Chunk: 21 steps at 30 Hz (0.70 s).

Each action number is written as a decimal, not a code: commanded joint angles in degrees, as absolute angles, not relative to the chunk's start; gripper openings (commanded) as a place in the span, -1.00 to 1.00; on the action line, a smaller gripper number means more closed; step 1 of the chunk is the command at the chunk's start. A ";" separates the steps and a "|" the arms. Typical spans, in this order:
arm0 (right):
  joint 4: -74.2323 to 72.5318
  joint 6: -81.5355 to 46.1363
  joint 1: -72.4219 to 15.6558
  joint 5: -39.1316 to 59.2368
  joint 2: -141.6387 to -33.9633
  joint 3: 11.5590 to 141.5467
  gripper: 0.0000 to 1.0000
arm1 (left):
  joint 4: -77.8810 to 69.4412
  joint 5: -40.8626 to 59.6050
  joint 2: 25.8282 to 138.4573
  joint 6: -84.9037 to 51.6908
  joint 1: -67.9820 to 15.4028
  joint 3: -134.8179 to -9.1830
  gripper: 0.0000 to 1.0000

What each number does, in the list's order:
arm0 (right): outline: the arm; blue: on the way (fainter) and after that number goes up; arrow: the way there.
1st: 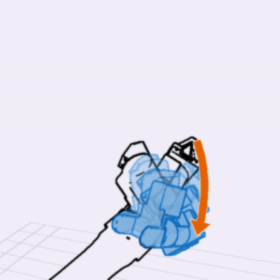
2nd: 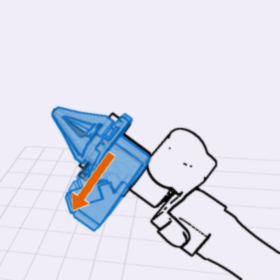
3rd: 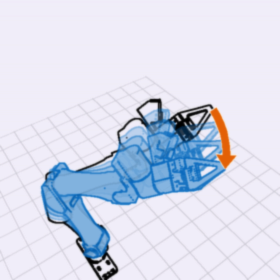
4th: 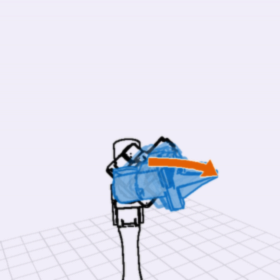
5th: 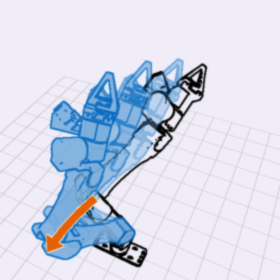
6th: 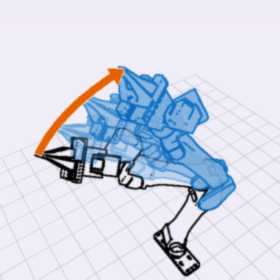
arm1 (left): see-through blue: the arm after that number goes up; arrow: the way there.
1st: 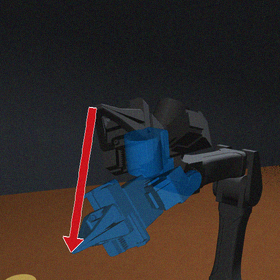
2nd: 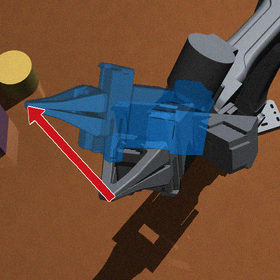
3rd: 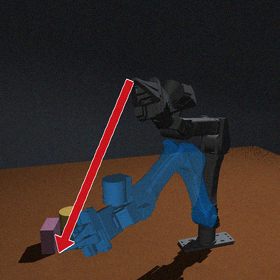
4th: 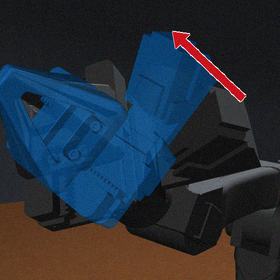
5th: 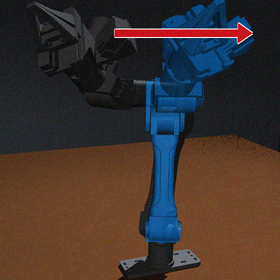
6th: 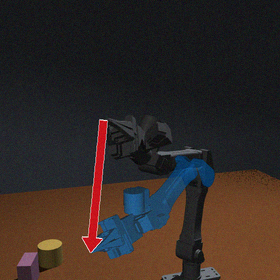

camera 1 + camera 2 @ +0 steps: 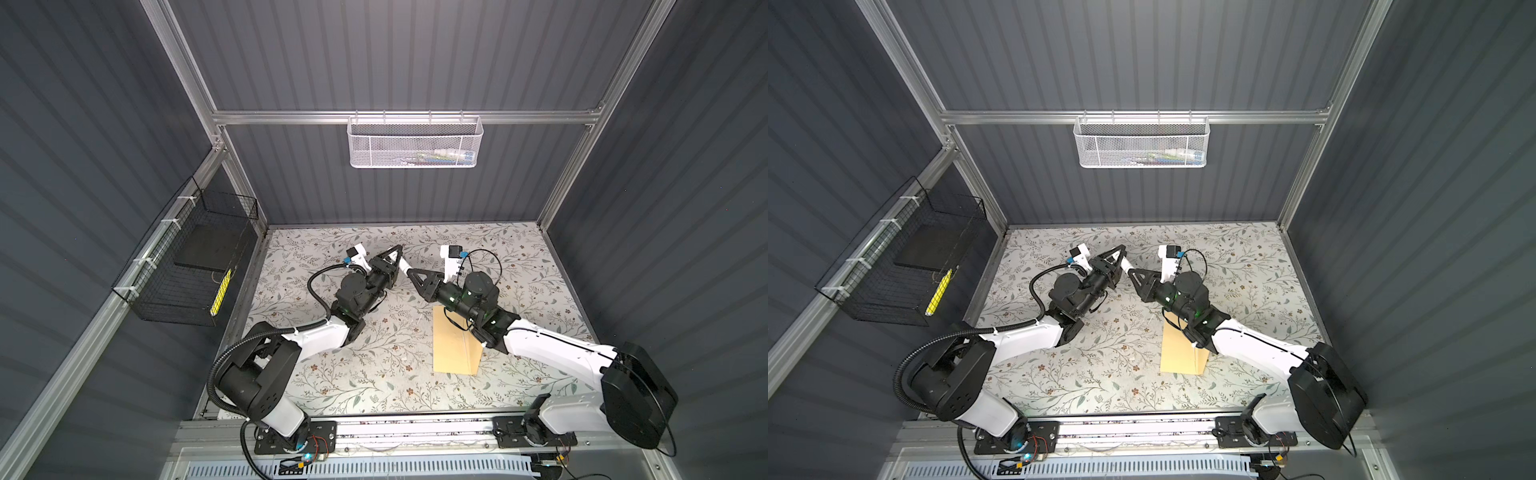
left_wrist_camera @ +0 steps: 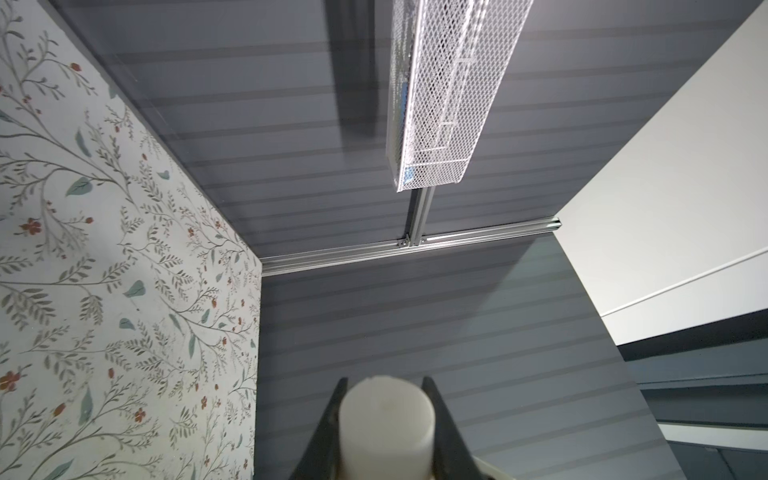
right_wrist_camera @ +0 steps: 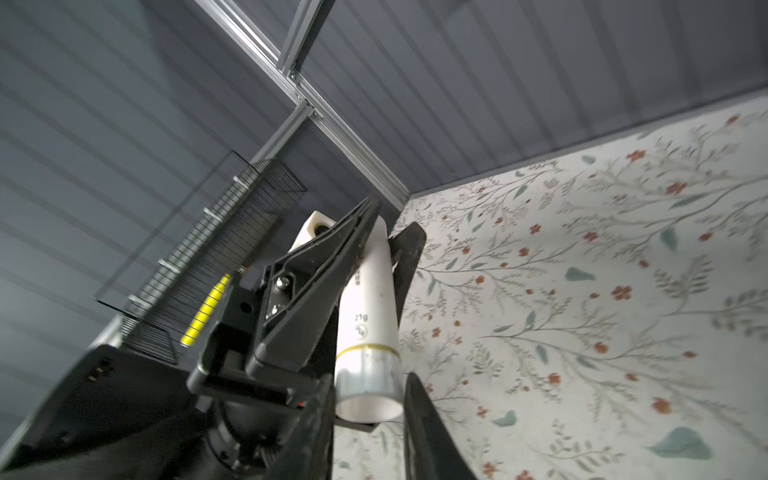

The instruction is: Place the letter into the envelope and seal it

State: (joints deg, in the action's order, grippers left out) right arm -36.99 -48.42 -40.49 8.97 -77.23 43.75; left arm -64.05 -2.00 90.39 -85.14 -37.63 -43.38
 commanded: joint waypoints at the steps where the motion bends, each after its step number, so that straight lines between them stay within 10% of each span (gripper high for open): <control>1: -44.96 -65.94 -38.93 11.87 -77.76 45.27 -0.44 | -68.37 0.64 91.57 -83.06 -39.81 -42.98 -1.00; 13: -52.59 -89.63 -37.64 14.99 -80.94 43.53 -0.48 | -68.76 -0.57 91.36 -81.06 -40.78 -43.17 -1.00; 21: -24.95 -64.42 -35.66 7.96 -64.95 41.57 -0.01 | -57.97 -0.26 86.37 -77.89 -40.64 -44.66 -1.00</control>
State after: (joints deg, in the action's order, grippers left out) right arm -37.01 -77.14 -36.10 11.09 -70.87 41.10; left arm -62.22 -1.19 89.41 -80.90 -40.45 -43.31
